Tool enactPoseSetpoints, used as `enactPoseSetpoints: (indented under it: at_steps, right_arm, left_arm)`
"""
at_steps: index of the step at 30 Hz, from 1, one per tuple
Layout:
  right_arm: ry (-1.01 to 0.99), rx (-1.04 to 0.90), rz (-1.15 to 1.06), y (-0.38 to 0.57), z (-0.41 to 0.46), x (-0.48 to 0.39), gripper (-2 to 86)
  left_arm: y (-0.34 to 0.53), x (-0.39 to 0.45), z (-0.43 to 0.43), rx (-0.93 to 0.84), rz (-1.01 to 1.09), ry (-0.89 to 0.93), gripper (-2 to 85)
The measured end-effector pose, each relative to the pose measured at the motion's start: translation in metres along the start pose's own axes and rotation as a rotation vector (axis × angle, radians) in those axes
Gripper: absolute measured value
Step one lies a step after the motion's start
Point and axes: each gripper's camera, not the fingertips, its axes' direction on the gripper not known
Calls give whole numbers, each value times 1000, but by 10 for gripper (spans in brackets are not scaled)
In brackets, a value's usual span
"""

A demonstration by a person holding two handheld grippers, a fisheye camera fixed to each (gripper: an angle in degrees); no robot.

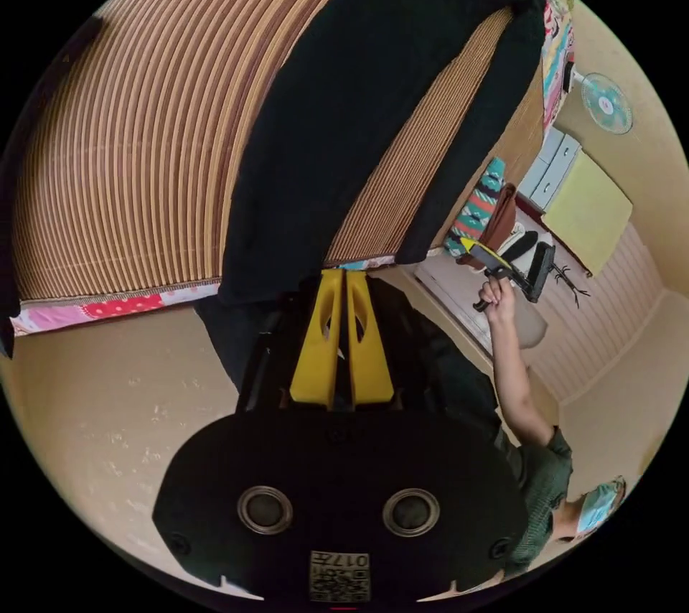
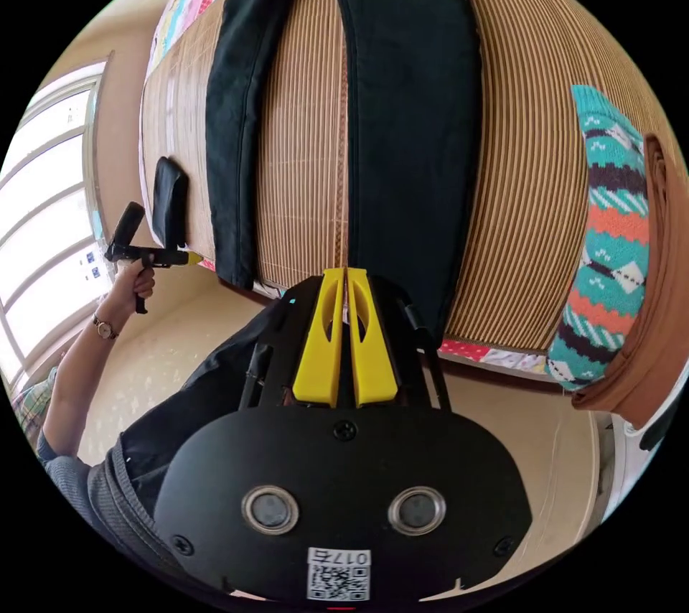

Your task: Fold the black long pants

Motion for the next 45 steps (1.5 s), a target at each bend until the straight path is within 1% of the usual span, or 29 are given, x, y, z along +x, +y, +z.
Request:
enactPoseSetpoints:
  at_steps: [2, 5, 6, 8, 10, 11, 12, 14, 15, 16, 17, 18, 19, 20, 21, 22, 25, 26, 27, 28, 29, 30, 32, 34, 36, 40, 41, 43, 45]
  right_arm:
    - [-26, 18, 21, -2, -13, 11, 14]
    - [-44, 77, 73, -9, -42, 32, 36]
    - [-30, 105, 94, -12, -53, 39, 59]
    - [4, 131, 144, -17, -64, 52, 105]
    - [48, 132, 204, -23, -66, 67, 140]
    - [63, 122, 211, -25, -64, 71, 141]
    - [103, 91, 224, -26, -58, 76, 145]
    - [154, 5, 234, -27, -42, 84, 142]
    - [190, -22, 222, -23, -36, 85, 136]
    - [227, 25, 196, -17, -43, 81, 124]
    - [243, 25, 190, -16, -46, 81, 115]
    - [242, -7, 166, -13, -51, 80, 88]
    - [184, -30, 130, -8, -57, 81, 54]
    - [159, -23, 117, -4, -62, 82, 51]
    - [115, 15, 84, 8, -73, 83, 44]
    - [72, 55, 52, 21, -82, 87, 41]
    - [-45, 61, 103, 51, -94, 114, 36]
    - [-61, 52, 118, 56, -95, 120, 35]
    - [-66, 30, 134, 67, -96, 129, 34]
    - [-38, -4, 132, 77, -96, 134, 34]
    - [-17, -22, 126, 82, -97, 136, 33]
    - [16, -38, 102, 91, -102, 136, 33]
    - [14, -8, 58, 105, -120, 132, 32]
    - [-60, 64, -44, 119, -154, 119, 31]
    - [-100, 103, -167, 125, -178, 101, 30]
    - [-124, 123, -491, 126, -222, 51, 29]
    - [-117, 118, -533, 126, -227, 45, 29]
    - [-92, 113, -673, 127, -243, 26, 28]
    - [-90, 115, -734, 128, -251, 18, 28]
  left_arm:
    - [7, 2, -34, 116, 61, -96, 4]
    - [15, -14, -75, 271, 62, -233, 69]
    - [16, -25, -82, 299, 54, -284, 95]
    - [17, -41, -81, 296, 54, -338, 123]
    - [18, -60, -69, 237, 56, -341, 129]
    - [17, -75, -54, 159, 47, -303, 125]
    - [23, -87, -49, 147, 22, -302, 105]
    - [41, -98, -59, 218, -10, -324, 69]
    - [46, -108, -57, 164, 6, -238, 49]
    - [48, -113, -55, 123, 17, -176, 41]
    - [56, -120, -50, 57, 67, -39, 30]
    - [73, -121, -50, 59, 166, 138, 24]
    - [82, -122, -50, 69, 214, 231, 22]
    - [102, -127, -52, 102, 262, 397, 20]
    - [119, -137, -51, 127, 267, 512, 19]
    - [127, -142, -51, 136, 255, 531, 19]
    - [162, -175, -47, 178, 52, 310, 27]
    - [174, -190, -45, 174, -56, 233, 34]
    - [184, -206, -42, 153, -165, 189, 40]
    - [190, -212, -42, 145, -207, 172, 43]
    - [203, -221, -46, 156, -266, 132, 51]
    - [218, -221, -58, 217, -284, 93, 59]
    - [238, -207, -81, 328, -266, 22, 65]
    - [244, -174, -97, 373, -160, -34, 74]
    - [232, -113, -101, 334, 49, -20, 95]
    - [208, -10, -88, 259, 316, 53, 123]
    - [198, 22, -79, 211, 389, 82, 152]
    - [187, 64, -68, 186, 442, 52, 176]
    - [174, 110, -50, 146, 470, -127, 184]
